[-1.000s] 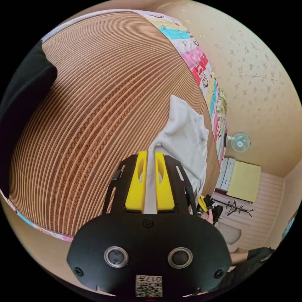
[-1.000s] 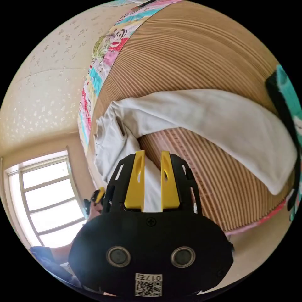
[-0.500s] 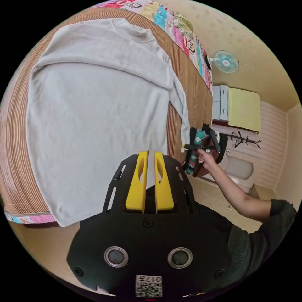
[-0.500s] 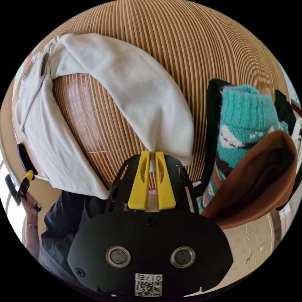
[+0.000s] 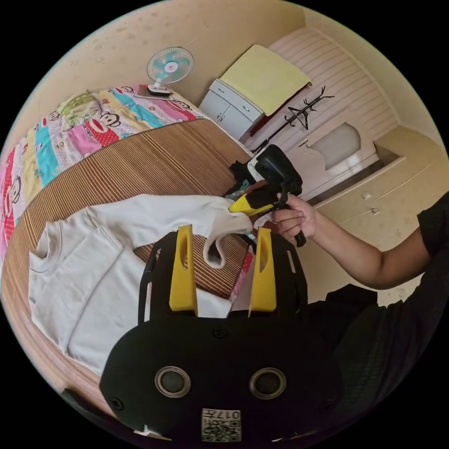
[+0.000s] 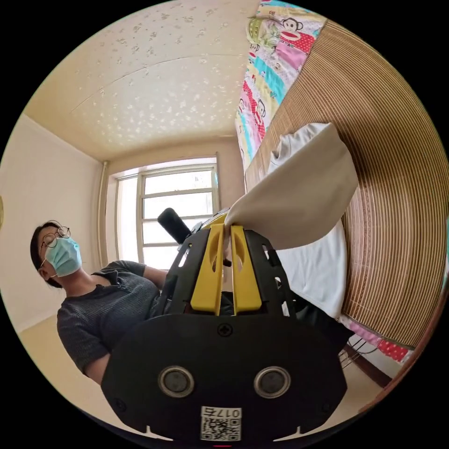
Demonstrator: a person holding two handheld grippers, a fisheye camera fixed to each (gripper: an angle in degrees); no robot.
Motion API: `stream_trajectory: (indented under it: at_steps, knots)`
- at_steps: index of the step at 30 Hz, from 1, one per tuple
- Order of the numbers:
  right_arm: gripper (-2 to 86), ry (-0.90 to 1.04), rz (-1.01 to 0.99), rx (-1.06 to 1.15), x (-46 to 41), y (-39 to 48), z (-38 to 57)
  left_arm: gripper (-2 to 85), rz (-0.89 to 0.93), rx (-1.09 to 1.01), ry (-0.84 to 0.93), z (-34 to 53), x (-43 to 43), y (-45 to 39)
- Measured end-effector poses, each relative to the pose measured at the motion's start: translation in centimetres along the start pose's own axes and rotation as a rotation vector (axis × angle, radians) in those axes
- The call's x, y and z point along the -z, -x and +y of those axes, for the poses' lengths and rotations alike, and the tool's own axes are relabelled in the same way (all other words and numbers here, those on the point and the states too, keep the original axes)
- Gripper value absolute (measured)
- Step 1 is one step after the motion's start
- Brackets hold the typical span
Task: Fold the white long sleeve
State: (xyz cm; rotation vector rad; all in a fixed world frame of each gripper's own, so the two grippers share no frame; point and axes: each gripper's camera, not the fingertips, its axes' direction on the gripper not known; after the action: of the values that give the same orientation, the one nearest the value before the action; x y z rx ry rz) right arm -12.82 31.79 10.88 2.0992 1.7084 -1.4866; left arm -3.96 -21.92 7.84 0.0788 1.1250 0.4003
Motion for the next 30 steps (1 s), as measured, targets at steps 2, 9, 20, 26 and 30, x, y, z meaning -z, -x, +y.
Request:
stream_trajectory:
  at_steps: [2, 9, 20, 26, 30]
  knots:
    - [4.7, -0.036, -0.017, 0.022, 0.7, 0.8, -0.8, 8.8, -0.055, -0.035, 0.018, -1.4, 0.2, -0.6]
    - [8.6, -0.186, 0.019, 0.196, 5.3, 3.6, -1.4, 5.0, 0.091, 0.16, -0.217, 0.6, 14.0, 12.1]
    - [9.3, 0.082, 0.024, -0.096, -4.3, -6.0, -1.5, 5.0, -0.026, 0.768, -0.09, 20.9, 17.9, 36.8]
    - [9.3, 0.138, 0.038, -0.174, -8.7, -8.3, -2.1, 5.3, 0.023, 0.834, -0.123, 24.1, 18.1, 39.1]
    - [9.4, 0.188, 0.112, -0.212, -11.1, -8.3, -2.8, 5.5, -0.078, 1.115, -0.254, 30.4, 21.4, 40.0]
